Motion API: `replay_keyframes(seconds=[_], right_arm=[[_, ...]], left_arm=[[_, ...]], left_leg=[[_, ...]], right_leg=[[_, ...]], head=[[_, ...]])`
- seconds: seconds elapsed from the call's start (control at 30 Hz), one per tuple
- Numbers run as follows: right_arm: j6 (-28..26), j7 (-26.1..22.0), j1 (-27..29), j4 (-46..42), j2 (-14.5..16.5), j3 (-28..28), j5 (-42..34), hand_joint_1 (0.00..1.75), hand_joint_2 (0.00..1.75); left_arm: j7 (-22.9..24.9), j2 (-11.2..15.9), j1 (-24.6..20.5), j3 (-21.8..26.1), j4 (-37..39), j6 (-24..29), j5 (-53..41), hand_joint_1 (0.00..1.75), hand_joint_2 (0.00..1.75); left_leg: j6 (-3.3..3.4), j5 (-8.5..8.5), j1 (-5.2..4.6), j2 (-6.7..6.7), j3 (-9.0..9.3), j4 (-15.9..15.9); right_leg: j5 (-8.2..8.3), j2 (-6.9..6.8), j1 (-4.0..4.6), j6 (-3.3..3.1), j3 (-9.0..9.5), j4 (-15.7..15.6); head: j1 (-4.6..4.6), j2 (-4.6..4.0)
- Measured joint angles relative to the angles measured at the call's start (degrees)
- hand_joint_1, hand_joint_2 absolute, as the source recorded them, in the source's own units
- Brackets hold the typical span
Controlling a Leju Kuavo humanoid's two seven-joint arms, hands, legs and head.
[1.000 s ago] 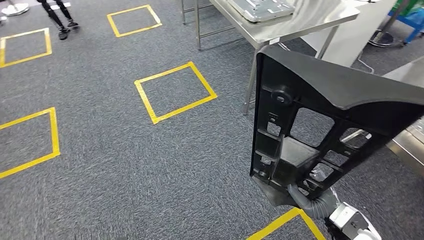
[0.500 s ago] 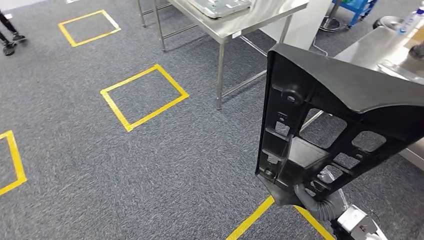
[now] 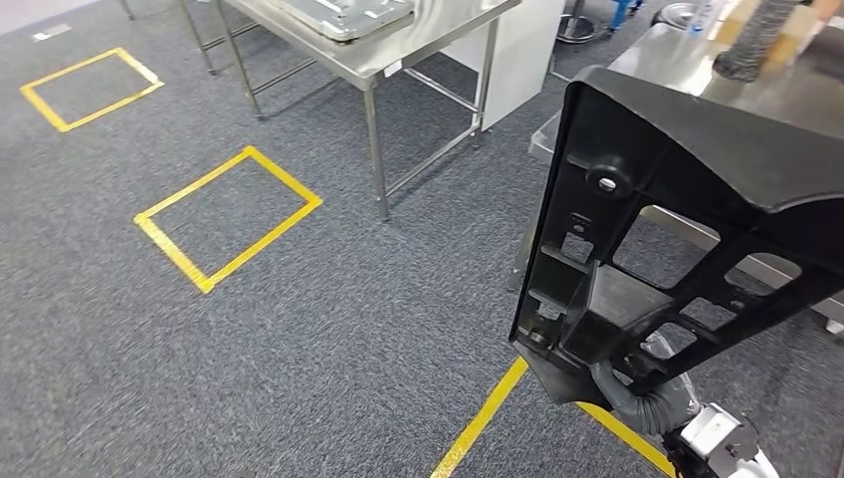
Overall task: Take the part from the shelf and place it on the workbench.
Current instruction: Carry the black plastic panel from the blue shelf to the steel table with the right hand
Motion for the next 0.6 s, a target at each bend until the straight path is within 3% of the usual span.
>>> replay_keyframes(seconds=[0.07, 0.13, 0.2, 0.27, 0.33, 0.37, 0.4, 0.43, 0.5, 0.57, 0.6], right_arm=[[-0.10, 0.04, 0.00, -0.02, 0.00, -0.17, -0.08, 1.75, 1.75], [-0.13, 0.08, 0.17, -0.07, -0.04, -0.42, -0.12, 1.75, 1.75], [-0.09, 0.09, 0.42, -0.19, -0.13, -0.80, -0.26, 1.75, 1.75], [0.08, 0.08, 0.64, -0.36, -0.20, -1.12, -0.50, 1.75, 1.75], [0.27, 0.08, 0.92, -0.46, -0.22, -1.25, -0.63, 1.75, 1.75], [0.33, 0.08, 1.06, -0.49, -0.22, -1.29, -0.64, 1.75, 1.75], [0.34, 0.08, 1.14, -0.50, -0.23, -1.33, -0.67, 1.75, 1.75], [0.34, 0.08, 1.15, -0.50, -0.23, -1.36, -0.69, 1.75, 1.75], [0.36, 0.09, 0.98, -0.51, -0.23, -1.40, -0.74, 1.75, 1.75], [0.37, 0.11, 0.65, -0.55, -0.20, -1.40, -0.77, 1.75, 1.75], [0.38, 0.15, 0.53, -0.56, -0.16, -1.40, -0.78, 1.75, 1.75]], left_arm=[[0.25, 0.00, -0.09, -0.02, 0.00, -0.05, -0.14, 0.00, 1.75], [0.43, -0.09, -0.28, -0.05, 0.00, -0.10, -0.31, 0.00, 1.75], [0.38, -0.25, -0.49, -0.07, 0.00, -0.17, -0.38, 0.00, 1.75], [0.25, -0.31, -0.47, -0.07, 0.00, -0.25, -0.38, 0.00, 1.75], [0.21, -0.31, -0.30, -0.07, 0.00, -0.33, -0.37, 0.00, 1.75], [0.21, -0.31, -0.30, -0.07, 0.00, -0.38, -0.36, 0.00, 1.75], [0.21, -0.31, -0.36, -0.08, 0.00, -0.42, -0.36, 0.00, 1.75], [0.22, -0.32, -0.47, -0.08, 0.00, -0.46, -0.36, 0.00, 1.75], [0.23, -0.33, -0.69, -0.11, 0.00, -0.50, -0.37, 0.00, 1.75], [0.31, -0.34, -0.89, -0.15, -0.01, -0.49, -0.38, 0.00, 1.75], [0.37, -0.34, -1.01, -0.16, -0.01, -0.47, -0.38, 0.00, 1.75]], left_leg=[[0.54, 0.64, -0.07, -1.61, 1.26, -3.12], [1.25, 1.00, -0.17, -0.33, 1.37, -3.53], [2.15, 1.58, -0.02, 1.16, 1.43, -4.18], [2.66, 1.81, -0.15, 2.75, 1.35, -4.49], [2.83, 1.73, -0.47, 4.39, 1.18, -4.41], [2.87, 1.66, -0.60, 5.21, 1.13, -4.35], [2.86, 1.57, -0.69, 5.99, 1.14, -4.29], [2.79, 1.46, -0.76, 6.72, 1.22, -4.25], [2.46, 1.15, -1.02, 7.93, 1.50, -4.13], [1.98, 0.85, -1.33, 8.89, 1.70, -4.01], [1.74, 0.74, -1.43, 9.36, 1.77, -4.00]], right_leg=[[0.28, 1.28, -0.06, 0.81, -0.43, 0.01], [0.68, 2.34, -0.28, 1.71, -0.80, -0.26], [-0.48, 0.38, -0.22, 2.17, -1.83, 1.38], [-4.07, -3.19, 0.01, 2.33, -4.78, 7.52], [-6.97, -4.61, 0.07, 2.52, -7.92, 14.45], [-7.01, -4.85, 0.06, 2.56, -8.33, 15.67], [-5.99, -5.10, 0.09, 2.52, -7.45, 14.46], [-4.26, -5.59, 0.13, 2.40, -5.46, 11.16], [-1.60, -7.91, 0.50, 1.76, -0.91, 3.13], [-1.06, -9.03, 0.96, 0.97, 0.77, -0.27], [-1.02, -8.54, 1.11, 0.67, 0.67, -0.28]], head=[[0.01, 0.00], [0.01, 0.00], [0.01, 0.00], [0.02, 0.00], [0.02, 0.00], [0.02, 0.00], [0.02, 0.00], [0.02, 0.00], [0.02, 0.00], [0.02, 0.00], [0.02, 0.00]])
